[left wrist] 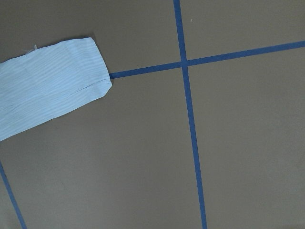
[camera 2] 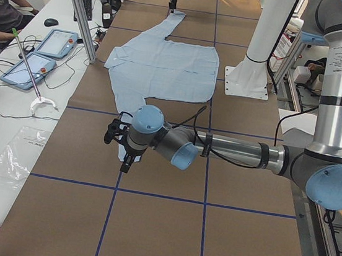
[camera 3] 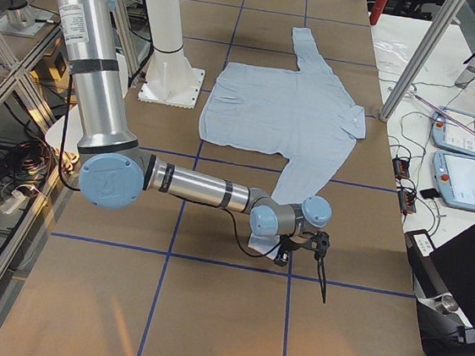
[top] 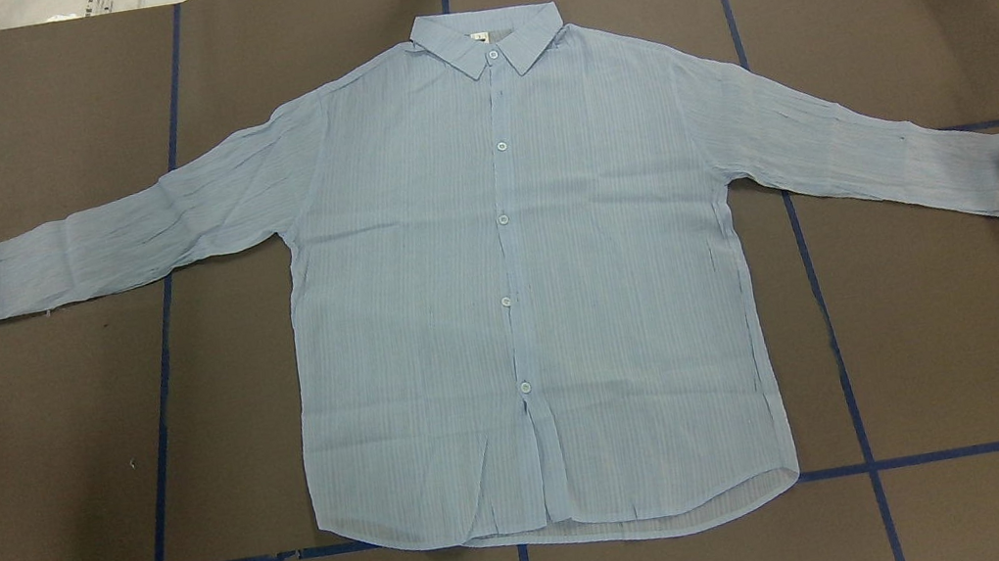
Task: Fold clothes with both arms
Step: 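Lower the right gripper onto the sleeve cuff nearest it and grasp it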
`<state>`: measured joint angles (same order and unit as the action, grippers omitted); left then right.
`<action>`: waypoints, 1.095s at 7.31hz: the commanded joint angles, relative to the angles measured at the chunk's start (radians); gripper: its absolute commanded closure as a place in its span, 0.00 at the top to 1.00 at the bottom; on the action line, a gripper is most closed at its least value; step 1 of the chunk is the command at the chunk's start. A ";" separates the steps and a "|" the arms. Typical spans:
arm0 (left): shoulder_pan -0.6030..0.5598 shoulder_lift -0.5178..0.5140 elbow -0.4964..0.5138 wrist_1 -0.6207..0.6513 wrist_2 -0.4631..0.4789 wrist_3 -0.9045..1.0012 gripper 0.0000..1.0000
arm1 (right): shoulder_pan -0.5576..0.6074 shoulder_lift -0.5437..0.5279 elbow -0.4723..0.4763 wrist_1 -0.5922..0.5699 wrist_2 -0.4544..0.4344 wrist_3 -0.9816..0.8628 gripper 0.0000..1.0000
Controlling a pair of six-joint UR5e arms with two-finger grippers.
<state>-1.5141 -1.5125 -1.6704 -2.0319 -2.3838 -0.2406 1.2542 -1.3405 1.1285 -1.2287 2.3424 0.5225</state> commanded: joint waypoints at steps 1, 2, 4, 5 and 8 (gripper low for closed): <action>0.000 0.000 0.000 -0.001 0.000 0.000 1.00 | 0.001 0.001 -0.003 0.000 0.000 0.013 0.30; 0.000 0.000 0.000 -0.001 0.000 0.001 1.00 | 0.001 0.001 -0.003 0.000 0.000 0.014 0.13; 0.000 0.000 -0.002 0.001 0.000 0.000 1.00 | 0.001 0.003 0.000 0.000 0.002 0.014 0.00; 0.000 0.000 -0.003 0.001 0.000 0.000 1.00 | 0.002 0.003 0.007 0.002 0.017 0.017 0.00; 0.000 0.000 -0.006 0.001 -0.001 0.000 1.00 | 0.008 -0.012 0.078 0.000 0.067 0.048 0.00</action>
<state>-1.5140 -1.5125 -1.6760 -2.0310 -2.3851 -0.2408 1.2611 -1.3439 1.1692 -1.2285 2.3882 0.5487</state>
